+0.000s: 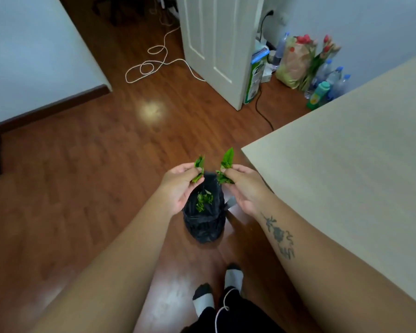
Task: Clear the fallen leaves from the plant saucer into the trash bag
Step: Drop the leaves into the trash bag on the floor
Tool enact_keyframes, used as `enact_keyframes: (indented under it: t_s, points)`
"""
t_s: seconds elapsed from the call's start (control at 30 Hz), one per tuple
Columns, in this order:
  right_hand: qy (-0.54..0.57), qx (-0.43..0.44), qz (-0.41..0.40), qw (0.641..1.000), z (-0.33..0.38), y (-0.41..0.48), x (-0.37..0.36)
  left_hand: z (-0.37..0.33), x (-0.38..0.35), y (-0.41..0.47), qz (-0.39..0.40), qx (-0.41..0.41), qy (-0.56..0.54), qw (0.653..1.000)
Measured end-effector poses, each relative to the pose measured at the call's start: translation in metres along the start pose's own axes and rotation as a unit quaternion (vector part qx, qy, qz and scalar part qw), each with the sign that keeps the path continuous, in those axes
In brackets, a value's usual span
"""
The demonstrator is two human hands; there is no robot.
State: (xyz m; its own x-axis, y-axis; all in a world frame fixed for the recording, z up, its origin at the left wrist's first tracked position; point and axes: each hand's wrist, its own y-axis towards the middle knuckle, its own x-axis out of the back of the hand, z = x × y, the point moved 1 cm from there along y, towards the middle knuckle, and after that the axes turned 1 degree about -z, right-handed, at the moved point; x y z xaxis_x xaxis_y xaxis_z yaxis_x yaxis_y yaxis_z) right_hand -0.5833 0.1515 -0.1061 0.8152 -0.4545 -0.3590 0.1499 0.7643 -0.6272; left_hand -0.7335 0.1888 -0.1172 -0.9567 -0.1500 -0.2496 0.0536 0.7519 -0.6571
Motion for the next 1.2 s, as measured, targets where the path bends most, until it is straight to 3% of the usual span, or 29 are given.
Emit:
enact_keyframes:
  t_s: [0.43,0.67,0.83,0.93,1.2]
  points:
    - [-0.118,-0.104,-0.053,0.986,-0.127,0.175,0.032,0.102,0.065,0.143,-0.108,0.050,0.007,0.993]
    - [-0.179,-0.119,-0.086,0.973,-0.193,0.263,0.059,0.171,0.085,0.225,-0.108,0.061,0.017,0.992]
    - [-0.210,-0.188,-0.044,0.958,-0.210,0.292,0.072,0.196,0.088,0.257,-0.072,0.102,0.123,0.984]
    - [-0.247,-0.213,-0.022,0.945,-0.209,0.296,0.074,0.196,0.092,0.265,-0.051,0.136,0.128,0.981]
    - [-0.248,-0.104,-0.080,0.960,-0.159,0.256,0.050,0.139,0.085,0.216,-0.096,0.032,0.192,0.976]
